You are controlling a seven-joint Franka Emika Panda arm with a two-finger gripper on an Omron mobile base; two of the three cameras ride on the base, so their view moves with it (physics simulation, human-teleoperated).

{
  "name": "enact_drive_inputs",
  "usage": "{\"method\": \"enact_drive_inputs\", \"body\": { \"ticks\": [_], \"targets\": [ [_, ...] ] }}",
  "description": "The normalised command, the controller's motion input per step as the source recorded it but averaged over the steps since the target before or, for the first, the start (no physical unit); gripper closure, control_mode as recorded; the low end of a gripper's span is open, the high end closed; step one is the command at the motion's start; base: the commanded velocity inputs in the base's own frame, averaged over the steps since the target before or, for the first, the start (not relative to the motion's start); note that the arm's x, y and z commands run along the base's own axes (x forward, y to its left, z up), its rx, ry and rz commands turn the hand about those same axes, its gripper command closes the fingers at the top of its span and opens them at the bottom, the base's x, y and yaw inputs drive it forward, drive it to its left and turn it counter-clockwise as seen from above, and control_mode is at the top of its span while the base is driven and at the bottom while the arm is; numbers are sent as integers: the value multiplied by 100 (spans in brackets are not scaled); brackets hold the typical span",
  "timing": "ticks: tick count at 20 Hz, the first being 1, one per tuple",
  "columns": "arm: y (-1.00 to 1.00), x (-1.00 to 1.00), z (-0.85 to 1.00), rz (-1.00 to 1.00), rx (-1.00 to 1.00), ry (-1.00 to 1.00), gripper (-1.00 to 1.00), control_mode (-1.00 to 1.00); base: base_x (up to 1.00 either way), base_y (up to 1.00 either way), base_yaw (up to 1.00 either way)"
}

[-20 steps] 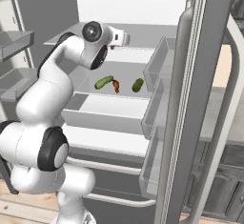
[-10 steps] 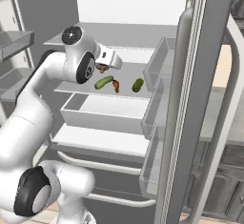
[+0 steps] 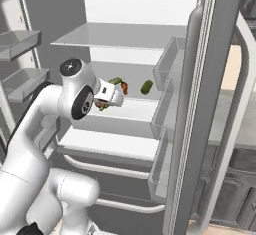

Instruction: Place one cucumber and one chicken drumstick in each tupperware on the nearby counter, to pack two identical lunches.

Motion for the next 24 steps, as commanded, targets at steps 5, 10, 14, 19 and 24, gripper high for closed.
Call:
{"method": "enact_drive_inputs", "body": {
  "ticks": [5,10,14,19,24],
  "targets": [
    [0,0,0,0,0,0,100,100,-95,47,40],
    [0,0,0,0,0,0,100,100,-53,35,68],
    [0,0,0,0,0,0,100,100,-31,39,77],
    [0,0,0,0,0,0,100,100,-26,76,73],
    [0,0,0,0,0,0,100,100,15,100,45]
  ]
}}
